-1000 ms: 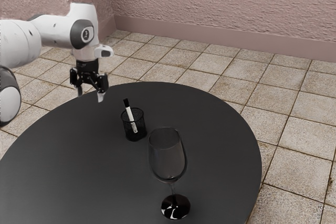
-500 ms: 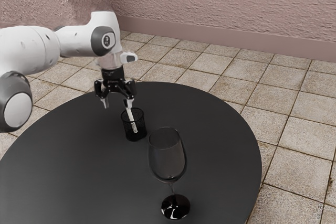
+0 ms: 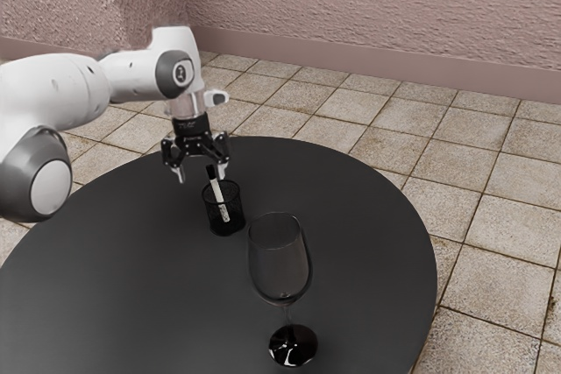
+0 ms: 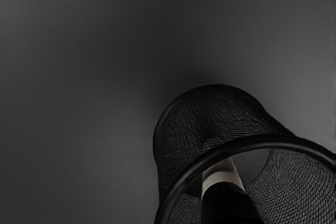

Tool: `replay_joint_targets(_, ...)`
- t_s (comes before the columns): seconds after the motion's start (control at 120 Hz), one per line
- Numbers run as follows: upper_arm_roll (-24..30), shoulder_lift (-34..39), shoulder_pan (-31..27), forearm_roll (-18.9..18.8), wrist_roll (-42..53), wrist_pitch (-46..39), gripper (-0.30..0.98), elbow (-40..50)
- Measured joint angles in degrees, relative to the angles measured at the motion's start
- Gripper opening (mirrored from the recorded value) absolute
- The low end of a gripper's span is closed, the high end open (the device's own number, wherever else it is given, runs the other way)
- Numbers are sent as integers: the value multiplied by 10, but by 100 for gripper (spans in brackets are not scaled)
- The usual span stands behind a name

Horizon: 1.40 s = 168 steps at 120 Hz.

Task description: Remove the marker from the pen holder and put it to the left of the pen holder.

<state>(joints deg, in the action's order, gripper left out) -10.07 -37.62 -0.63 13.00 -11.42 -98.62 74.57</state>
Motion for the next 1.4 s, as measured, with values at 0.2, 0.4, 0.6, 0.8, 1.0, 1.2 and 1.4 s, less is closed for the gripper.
replay_joint_targets(0.2,31,-17,-18,1,-11,-10,69,-20)
replay_joint_targets(0.4,39,-25,-27,0,-16,-15,58,-34)
replay_joint_targets(0.6,39,-25,-27,-1,-18,-17,25,-34)
replay_joint_targets(0.8,40,-23,-27,-1,-19,-18,3,-34)
replay_joint_targets(1.0,40,-19,-27,-4,-21,-17,-4,-35)
replay_joint_targets(1.2,37,89,-25,-23,-23,24,-7,-35)
replay_joint_targets(1.4,40,122,3,-174,-2,108,-8,-52)
